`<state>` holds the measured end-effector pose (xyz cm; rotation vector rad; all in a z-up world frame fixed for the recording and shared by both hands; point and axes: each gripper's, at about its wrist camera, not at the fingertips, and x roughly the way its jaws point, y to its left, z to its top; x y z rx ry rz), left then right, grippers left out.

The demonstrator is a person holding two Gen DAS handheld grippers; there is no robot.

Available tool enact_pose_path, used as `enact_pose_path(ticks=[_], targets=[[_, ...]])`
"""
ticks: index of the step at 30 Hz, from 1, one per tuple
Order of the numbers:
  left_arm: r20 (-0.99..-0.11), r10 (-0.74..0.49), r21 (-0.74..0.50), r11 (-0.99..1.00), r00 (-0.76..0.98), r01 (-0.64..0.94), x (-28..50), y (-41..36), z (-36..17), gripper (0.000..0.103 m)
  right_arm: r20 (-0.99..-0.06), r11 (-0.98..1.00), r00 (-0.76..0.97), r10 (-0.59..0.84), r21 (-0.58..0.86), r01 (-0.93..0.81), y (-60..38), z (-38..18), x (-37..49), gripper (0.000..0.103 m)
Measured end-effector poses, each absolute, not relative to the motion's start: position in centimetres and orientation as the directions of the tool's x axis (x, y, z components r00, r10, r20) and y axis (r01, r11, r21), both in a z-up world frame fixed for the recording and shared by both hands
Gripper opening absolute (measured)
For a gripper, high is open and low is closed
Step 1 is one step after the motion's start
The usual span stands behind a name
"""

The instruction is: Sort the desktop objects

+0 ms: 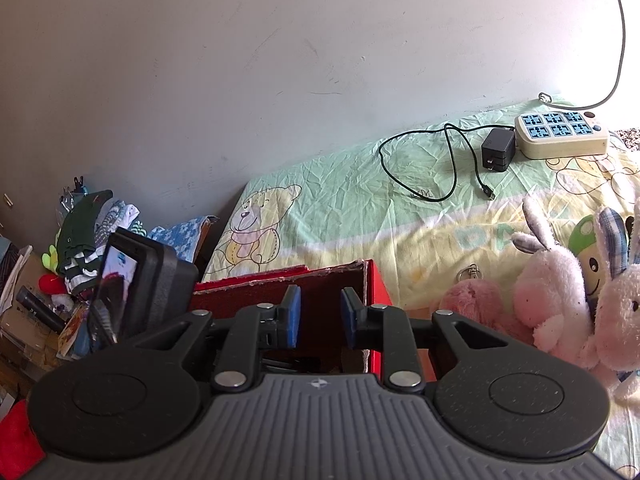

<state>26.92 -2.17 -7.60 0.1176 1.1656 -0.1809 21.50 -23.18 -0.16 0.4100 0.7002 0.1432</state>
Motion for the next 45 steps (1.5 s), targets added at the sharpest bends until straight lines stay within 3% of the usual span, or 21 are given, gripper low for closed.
enact_pose_path(ticks=[2,21,26,31,45], targets=[[-0.917,-0.057,0.012,0.985,0.395,0.172,26.2,-1.5,-6.9,0.066,-0.605,0.916,0.755,0.254,0.400,0.013,-22.7,-0.3,21.4,0.029],[-0.869,0.064,0.054,0.998,0.491,-0.035,20.8,2.8,-4.0,0.067,-0.690,0.949,0.681,0.245,0.314,-0.024,-17.9,-1.1,19.3,0.032],[-0.859,0.084,0.067,0.996,0.505,-0.051,19.1,2.7,-3.4,0.077,-0.711,0.952,0.666,0.226,0.307,0.005,-17.5,-1.1,18.3,0.035],[-0.853,0.089,0.068,0.996,0.515,-0.060,17.5,2.5,-3.2,0.085,-0.713,0.960,0.672,0.200,0.280,0.012,-17.0,-1.2,17.1,0.039],[-0.822,0.139,0.073,0.988,0.552,-0.139,13.9,2.4,-1.5,0.085,-0.673,0.946,0.701,0.235,0.323,-0.007,-16.8,-0.7,13.7,0.040]])
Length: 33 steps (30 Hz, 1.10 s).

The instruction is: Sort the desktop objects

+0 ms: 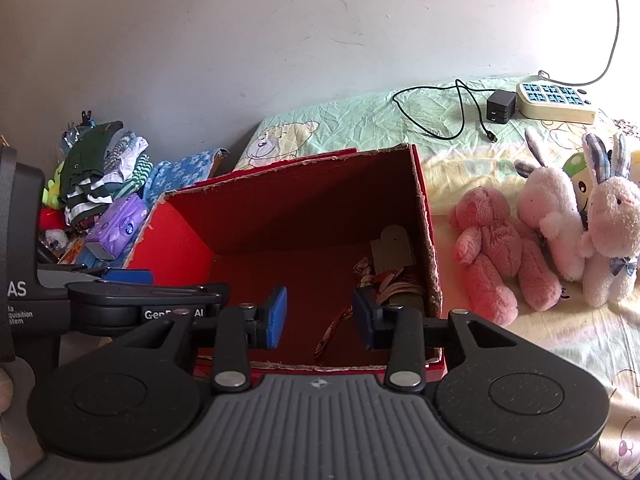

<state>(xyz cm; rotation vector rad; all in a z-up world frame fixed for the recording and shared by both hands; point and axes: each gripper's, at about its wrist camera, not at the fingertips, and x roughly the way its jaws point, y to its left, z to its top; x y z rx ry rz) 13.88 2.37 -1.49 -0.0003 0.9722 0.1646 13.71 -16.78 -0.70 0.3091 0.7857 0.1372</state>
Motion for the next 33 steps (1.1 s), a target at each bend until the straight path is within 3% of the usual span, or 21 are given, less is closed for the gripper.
enact_pose_path(ticks=[11,16,22,33], targets=[[-0.813,0.190,0.082,0.973,0.551,-0.214,12.5,2.1,0.0,0.085,-0.617,0.917,0.712,0.335,0.386,-0.097,-18.5,0.3,12.6,0.043],[-0.809,0.228,0.108,0.964,0.542,-0.244,12.4,1.1,0.4,0.085,-0.577,0.890,0.708,0.407,0.423,-0.167,-19.8,0.8,11.4,0.052],[-0.802,0.257,0.100,0.948,0.540,-0.303,11.6,0.2,1.6,0.084,-0.578,0.895,0.693,0.430,0.375,-0.242,-21.0,0.9,10.1,0.051],[-0.804,0.254,0.059,0.934,0.537,-0.353,7.8,-0.9,1.9,0.081,-0.608,0.861,0.617,0.499,0.431,-0.272,-23.5,-1.7,9.5,0.044]])
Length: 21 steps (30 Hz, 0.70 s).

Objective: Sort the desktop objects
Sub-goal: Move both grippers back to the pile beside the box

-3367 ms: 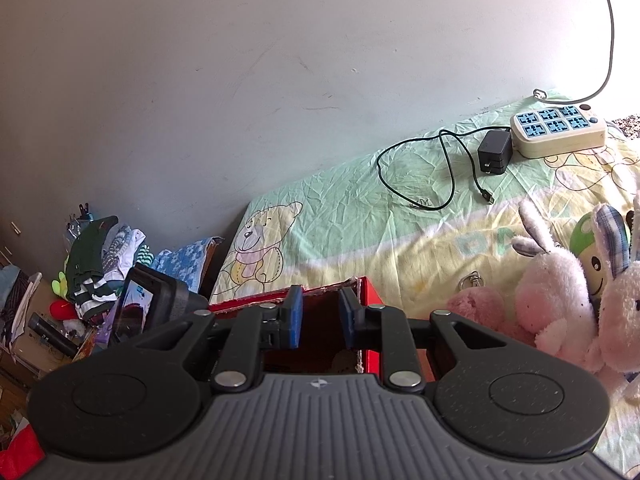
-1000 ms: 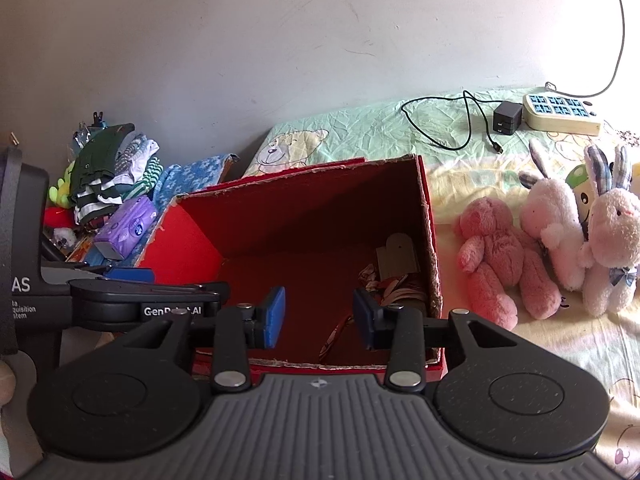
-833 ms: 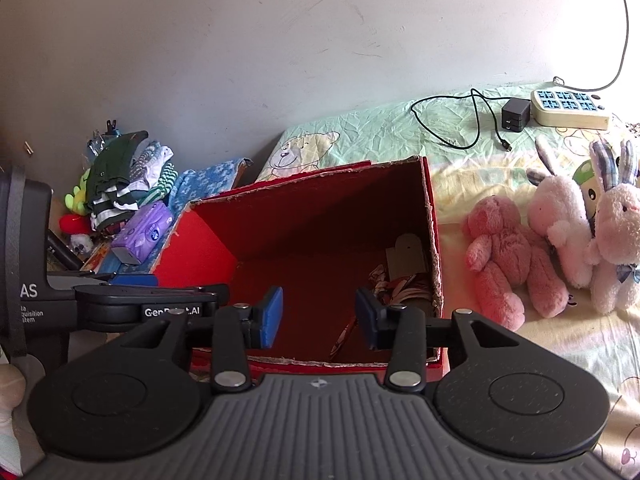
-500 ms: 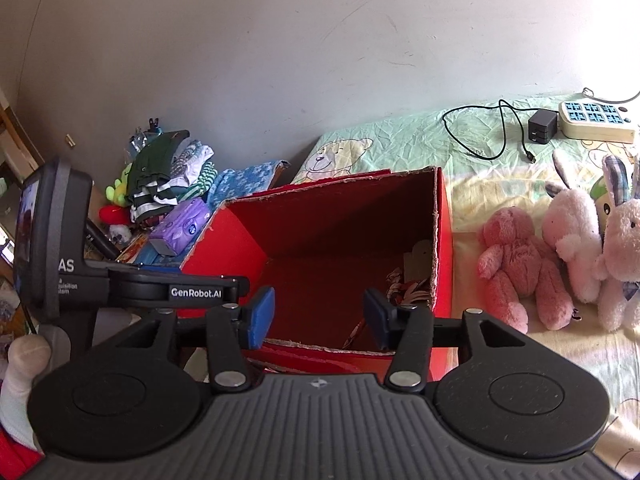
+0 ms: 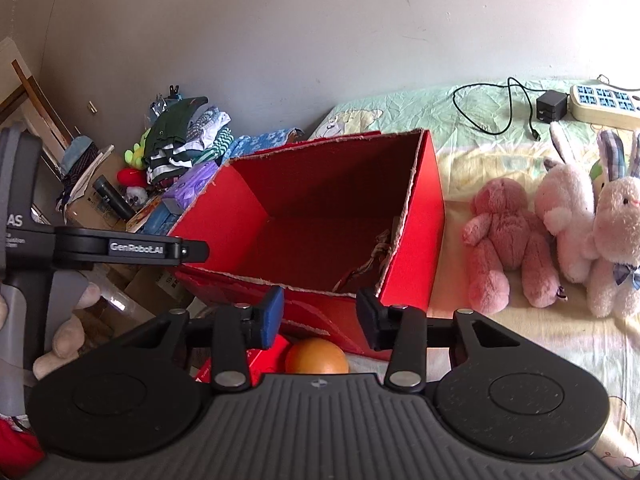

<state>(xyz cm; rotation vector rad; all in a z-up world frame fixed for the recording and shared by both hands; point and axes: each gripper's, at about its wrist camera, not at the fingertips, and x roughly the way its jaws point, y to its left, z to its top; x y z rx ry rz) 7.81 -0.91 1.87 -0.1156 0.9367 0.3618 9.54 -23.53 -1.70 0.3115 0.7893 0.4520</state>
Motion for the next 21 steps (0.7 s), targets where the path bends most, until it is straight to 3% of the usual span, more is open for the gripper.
enact_pose_path(ticks=[8,21], targets=[[-0.815,0.094,-0.072,0.963,0.571,-0.261,4.4,-2.7,1.8,0.071,-0.662,0.828,0.508,0.551,0.506,-0.240,-24.1,-5.2,10.1,0.039],[-0.838,-0.041,-0.093,0.993,0.544,-0.069,0.9,-7.5,-0.1,0.068,-0.667,0.752,0.366,0.649,0.635,-0.178,-23.9,-7.7,10.5,0.038]])
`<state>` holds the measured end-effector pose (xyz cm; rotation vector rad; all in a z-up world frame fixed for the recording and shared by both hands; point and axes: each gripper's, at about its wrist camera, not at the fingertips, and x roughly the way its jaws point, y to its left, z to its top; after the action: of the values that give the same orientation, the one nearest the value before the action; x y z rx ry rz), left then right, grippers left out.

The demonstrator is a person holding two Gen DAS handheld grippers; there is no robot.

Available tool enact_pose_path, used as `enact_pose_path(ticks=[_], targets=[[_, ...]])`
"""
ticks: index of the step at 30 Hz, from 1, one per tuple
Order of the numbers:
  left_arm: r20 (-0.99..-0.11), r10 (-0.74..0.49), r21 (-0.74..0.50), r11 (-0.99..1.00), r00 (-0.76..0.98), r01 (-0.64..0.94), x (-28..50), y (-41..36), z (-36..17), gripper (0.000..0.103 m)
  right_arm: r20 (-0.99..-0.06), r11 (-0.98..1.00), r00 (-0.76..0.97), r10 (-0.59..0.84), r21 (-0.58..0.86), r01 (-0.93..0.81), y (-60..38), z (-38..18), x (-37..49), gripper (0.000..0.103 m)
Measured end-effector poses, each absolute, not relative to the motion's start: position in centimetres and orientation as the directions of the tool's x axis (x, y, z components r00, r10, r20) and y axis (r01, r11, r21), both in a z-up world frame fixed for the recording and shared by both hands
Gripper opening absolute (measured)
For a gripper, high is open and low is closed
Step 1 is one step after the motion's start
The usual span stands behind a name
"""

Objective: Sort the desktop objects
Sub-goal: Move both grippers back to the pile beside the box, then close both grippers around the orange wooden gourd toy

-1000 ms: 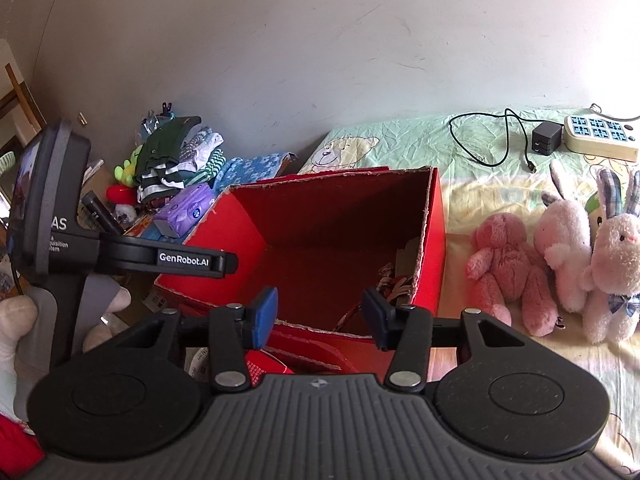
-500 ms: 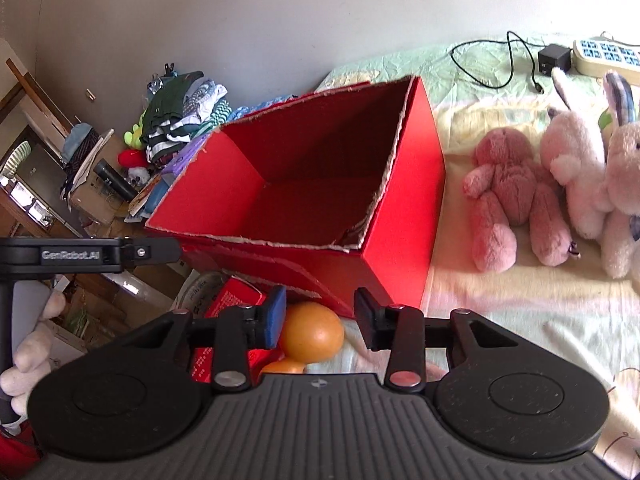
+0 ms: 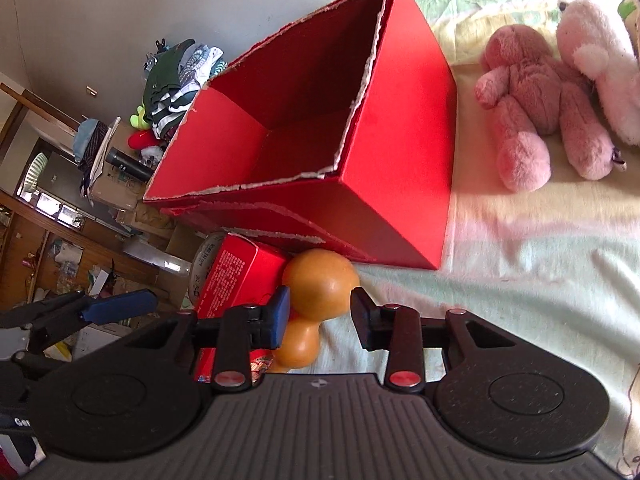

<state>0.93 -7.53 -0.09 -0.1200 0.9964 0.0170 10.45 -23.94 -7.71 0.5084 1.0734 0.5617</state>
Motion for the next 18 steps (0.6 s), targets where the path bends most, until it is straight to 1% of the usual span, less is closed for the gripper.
enact_pose_path(ticks=[4,7,12,16,18], targets=[[-0.829,-0.128,-0.134,0.991,0.544,0.029,0.4,-9.3,-0.2,0.067,-0.678,0.740,0.310,0.666,0.652,-0.165,-23.2,-8.9,10.7,0.038],[-0.835,-0.157,-0.137,0.988,0.528,0.077,0.6,-10.2,-1.0,0.067,-0.670,0.725,0.294,0.681,0.673,-0.146,-23.2,-9.6,10.8,0.038],[-0.872,-0.129,-0.105,0.991,0.472,0.078,1.7,-10.7,-3.9,0.067,-0.653,0.695,0.278,0.705,0.713,-0.090,-23.5,-10.4,11.0,0.038],[-0.875,-0.105,-0.075,0.994,0.473,0.082,2.2,-10.9,-5.1,0.068,-0.648,0.686,0.266,0.714,0.724,-0.077,-23.2,-10.6,11.0,0.038],[-0.875,-0.119,-0.089,0.992,0.470,0.087,2.5,-10.8,-5.6,0.069,-0.644,0.682,0.269,0.716,0.728,-0.073,-23.0,-10.6,11.0,0.038]])
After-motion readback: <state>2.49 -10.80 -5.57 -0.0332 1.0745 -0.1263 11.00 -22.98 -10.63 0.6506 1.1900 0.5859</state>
